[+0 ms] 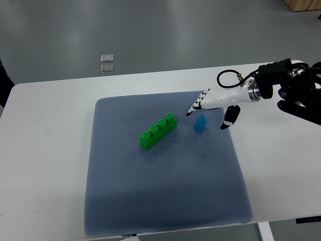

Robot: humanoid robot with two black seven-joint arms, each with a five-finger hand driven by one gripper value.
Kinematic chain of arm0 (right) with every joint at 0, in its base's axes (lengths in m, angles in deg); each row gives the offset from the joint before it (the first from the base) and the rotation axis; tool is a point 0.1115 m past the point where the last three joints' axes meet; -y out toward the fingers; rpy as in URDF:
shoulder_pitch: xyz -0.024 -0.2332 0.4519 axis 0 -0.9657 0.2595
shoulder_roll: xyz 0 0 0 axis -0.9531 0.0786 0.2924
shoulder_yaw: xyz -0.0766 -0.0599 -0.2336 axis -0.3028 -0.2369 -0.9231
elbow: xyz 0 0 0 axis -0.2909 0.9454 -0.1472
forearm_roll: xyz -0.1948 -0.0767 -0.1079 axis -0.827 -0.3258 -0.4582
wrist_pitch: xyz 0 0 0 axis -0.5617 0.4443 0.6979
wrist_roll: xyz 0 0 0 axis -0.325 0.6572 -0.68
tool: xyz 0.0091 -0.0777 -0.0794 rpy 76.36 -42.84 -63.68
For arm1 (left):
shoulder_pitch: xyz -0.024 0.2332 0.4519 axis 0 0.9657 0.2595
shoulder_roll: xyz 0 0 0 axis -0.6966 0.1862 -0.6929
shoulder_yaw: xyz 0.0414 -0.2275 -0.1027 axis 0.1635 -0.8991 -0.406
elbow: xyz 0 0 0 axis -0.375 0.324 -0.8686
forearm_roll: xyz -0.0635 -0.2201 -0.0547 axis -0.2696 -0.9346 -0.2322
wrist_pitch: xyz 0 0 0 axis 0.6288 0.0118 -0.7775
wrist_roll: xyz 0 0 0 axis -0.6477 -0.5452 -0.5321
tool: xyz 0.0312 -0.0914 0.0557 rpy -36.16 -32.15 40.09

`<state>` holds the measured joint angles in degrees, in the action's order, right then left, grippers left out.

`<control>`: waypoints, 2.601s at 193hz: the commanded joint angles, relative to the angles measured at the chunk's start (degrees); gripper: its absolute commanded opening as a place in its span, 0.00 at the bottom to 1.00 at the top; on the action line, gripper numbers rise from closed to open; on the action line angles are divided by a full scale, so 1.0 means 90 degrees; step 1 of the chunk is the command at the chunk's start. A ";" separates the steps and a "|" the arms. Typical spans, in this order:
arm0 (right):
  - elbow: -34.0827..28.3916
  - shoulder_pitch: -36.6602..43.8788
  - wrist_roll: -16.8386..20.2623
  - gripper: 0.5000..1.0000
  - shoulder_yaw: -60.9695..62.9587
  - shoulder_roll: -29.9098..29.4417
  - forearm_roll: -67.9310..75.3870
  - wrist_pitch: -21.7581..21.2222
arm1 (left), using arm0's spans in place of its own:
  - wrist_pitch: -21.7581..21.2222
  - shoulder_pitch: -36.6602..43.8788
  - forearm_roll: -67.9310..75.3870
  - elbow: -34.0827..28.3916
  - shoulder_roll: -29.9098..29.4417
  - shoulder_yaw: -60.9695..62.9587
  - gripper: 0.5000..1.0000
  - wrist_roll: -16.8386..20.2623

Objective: Stack blue block on green block with right hand
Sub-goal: 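Lower the right hand over the blue block, fingers around it, then close the right hand fingers to grasp the blue block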

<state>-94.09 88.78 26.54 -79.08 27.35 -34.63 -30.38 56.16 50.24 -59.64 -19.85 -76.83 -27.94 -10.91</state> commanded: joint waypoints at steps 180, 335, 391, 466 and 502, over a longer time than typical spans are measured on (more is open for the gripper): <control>0.0595 -0.0211 0.0037 0.61 -0.0037 -0.0597 0.0089 0.0217 | -0.0009 0.0000 0.0000 0.0009 0.0000 0.0000 1.00 0.0000; 0.1083 -0.0436 0.0037 0.44 -0.0028 -0.0763 0.0089 0.0442 | 0.0000 0.0000 0.0000 -0.0001 0.0000 0.0000 1.00 0.0000; 0.1083 -0.0436 0.0037 0.39 -0.0028 -0.0792 0.0089 0.0442 | 0.0000 0.0000 0.0000 -0.0001 0.0000 0.0000 1.00 0.0000; 0.1083 -0.0436 0.0037 0.30 -0.0037 -0.0792 0.0079 0.0442 | 0.0000 0.0000 0.0000 -0.0001 0.0000 0.0000 1.00 0.0000; 0.1074 -0.0426 0.0017 0.25 -0.0037 -0.0792 0.0079 0.0432 | -0.0009 0.0000 0.0000 -0.0001 0.0000 0.0000 1.00 0.0000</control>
<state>-84.37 84.86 26.80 -79.42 20.21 -33.94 -26.41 56.15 50.24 -59.64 -19.85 -76.83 -27.94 -10.91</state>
